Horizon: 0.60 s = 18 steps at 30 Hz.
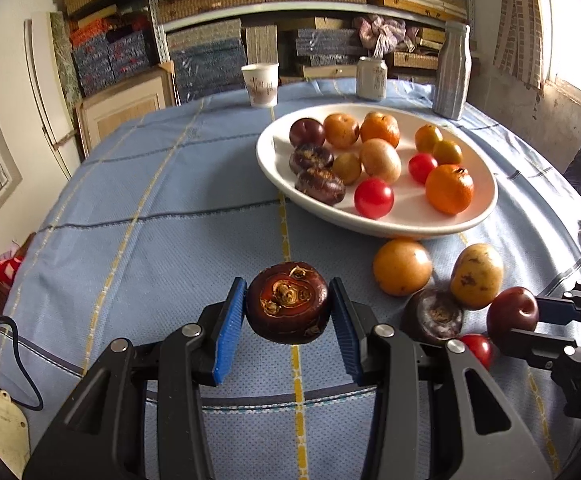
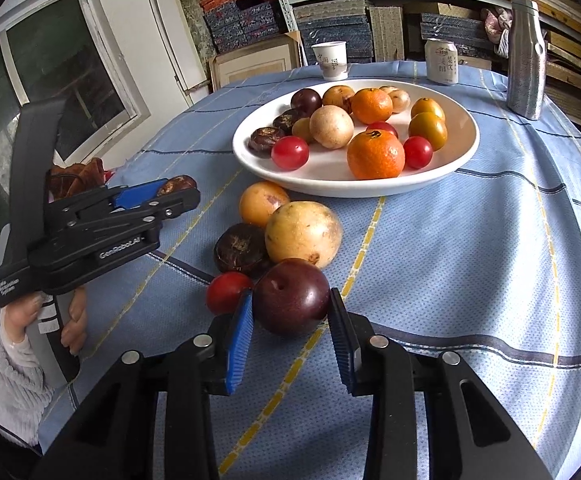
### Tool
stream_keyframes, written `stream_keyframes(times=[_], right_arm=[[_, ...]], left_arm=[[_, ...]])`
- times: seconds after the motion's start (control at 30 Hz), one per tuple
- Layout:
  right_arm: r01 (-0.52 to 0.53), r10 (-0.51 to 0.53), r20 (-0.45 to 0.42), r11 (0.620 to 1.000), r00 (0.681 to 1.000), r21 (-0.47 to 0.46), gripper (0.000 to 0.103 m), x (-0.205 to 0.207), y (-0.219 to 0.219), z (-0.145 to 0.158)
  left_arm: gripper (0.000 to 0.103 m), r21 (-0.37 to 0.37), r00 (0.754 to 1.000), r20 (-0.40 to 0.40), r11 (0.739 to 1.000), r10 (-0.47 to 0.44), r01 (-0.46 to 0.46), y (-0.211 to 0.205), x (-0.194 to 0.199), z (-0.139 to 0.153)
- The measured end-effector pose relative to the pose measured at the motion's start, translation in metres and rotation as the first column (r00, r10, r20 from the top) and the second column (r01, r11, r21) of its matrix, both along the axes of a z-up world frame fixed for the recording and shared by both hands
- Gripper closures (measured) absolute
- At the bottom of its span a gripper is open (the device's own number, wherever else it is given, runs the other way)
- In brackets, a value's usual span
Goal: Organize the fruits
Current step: 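Grasp a dark red plum with the right tool while the left tool holds its brown fruit, then carry the brown fruit and the plum over the white plate with both tools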
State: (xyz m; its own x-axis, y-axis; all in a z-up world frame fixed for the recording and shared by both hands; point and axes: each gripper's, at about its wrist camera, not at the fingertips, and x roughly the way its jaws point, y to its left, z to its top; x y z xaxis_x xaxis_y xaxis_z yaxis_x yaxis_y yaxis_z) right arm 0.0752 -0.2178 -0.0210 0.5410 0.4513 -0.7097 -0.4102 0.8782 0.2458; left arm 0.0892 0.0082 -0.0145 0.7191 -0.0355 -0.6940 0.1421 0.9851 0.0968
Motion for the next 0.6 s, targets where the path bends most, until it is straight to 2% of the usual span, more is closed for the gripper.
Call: stream_keyframes(times=[0.27, 0.6], right_arm=[[0.019, -0.019, 0.019, 0.999, 1.000, 0.026, 0.066, 0.000, -0.006, 0.004], [0.068, -0.075, 0.086, 0.994, 0.993, 0.087, 0.066, -0.008, -0.023, 0.018]], left_arm=[[0.061, 0.015, 0.998, 0.068, 1.000, 0.012, -0.013, -0.002, -0.013, 0.012], [0.061, 0.016, 0.987, 0.161, 1.000, 0.020, -0.023, -0.005, -0.032, 0.030]])
